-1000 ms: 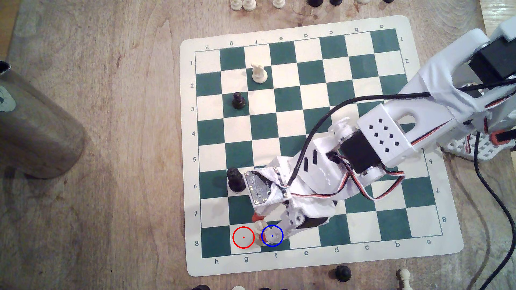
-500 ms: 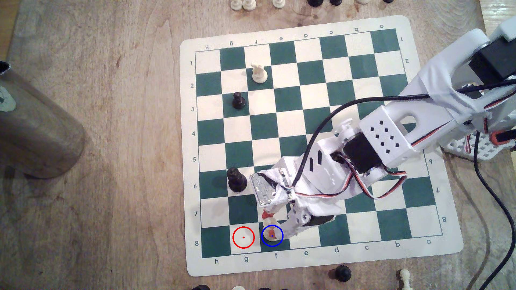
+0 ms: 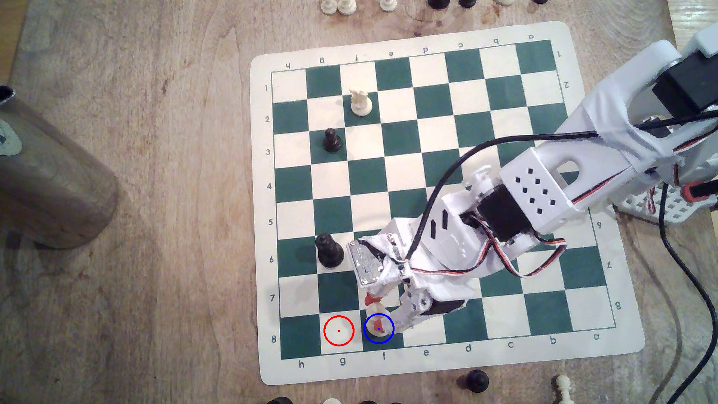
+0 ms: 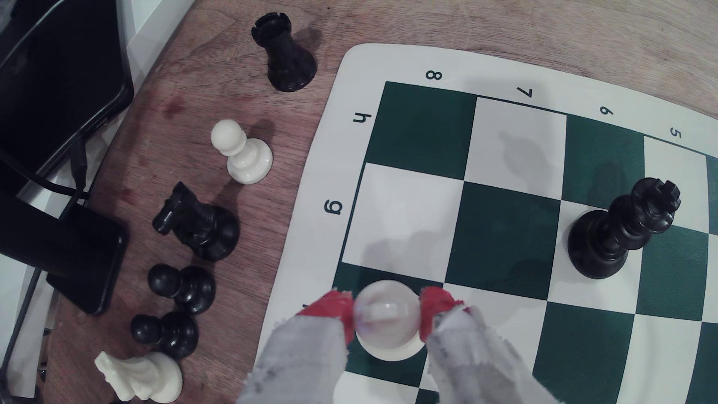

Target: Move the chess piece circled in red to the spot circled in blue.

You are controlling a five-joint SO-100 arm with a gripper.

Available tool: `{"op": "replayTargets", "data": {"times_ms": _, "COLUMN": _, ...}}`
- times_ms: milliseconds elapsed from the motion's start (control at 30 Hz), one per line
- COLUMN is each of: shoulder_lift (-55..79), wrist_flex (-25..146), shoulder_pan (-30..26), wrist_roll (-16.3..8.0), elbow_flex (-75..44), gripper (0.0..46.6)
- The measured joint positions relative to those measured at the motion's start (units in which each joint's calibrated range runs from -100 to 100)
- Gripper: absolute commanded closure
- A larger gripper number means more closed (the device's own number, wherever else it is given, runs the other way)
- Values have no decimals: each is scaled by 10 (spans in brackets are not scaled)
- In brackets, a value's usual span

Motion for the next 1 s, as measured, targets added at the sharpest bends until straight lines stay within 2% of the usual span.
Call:
{"op": "replayTargets", "data": {"times_ms": 200, "shoulder_lift": 0, "wrist_flex": 0, "shoulder_pan": 0, "wrist_roll": 0, "elbow_flex": 0, "gripper": 332}}
{"op": "replayTargets", "data": {"times_ms": 367, "shoulder_lift": 0, "wrist_flex": 0, "shoulder_pan": 0, "wrist_roll": 0, "elbow_flex": 0, "gripper": 270}}
{"op": "replayTargets", "data": {"times_ms": 733, "shoulder_lift": -6, "wrist_flex": 50, "shoulder_pan": 0, "wrist_roll": 0, "elbow_flex": 0, "gripper": 252}}
{"op": "replayTargets", "data": {"times_ms": 1000, "shoulder_lift": -96, "wrist_flex": 95, "shoulder_pan": 0, "wrist_roll": 5, "elbow_flex": 20, "gripper": 254}}
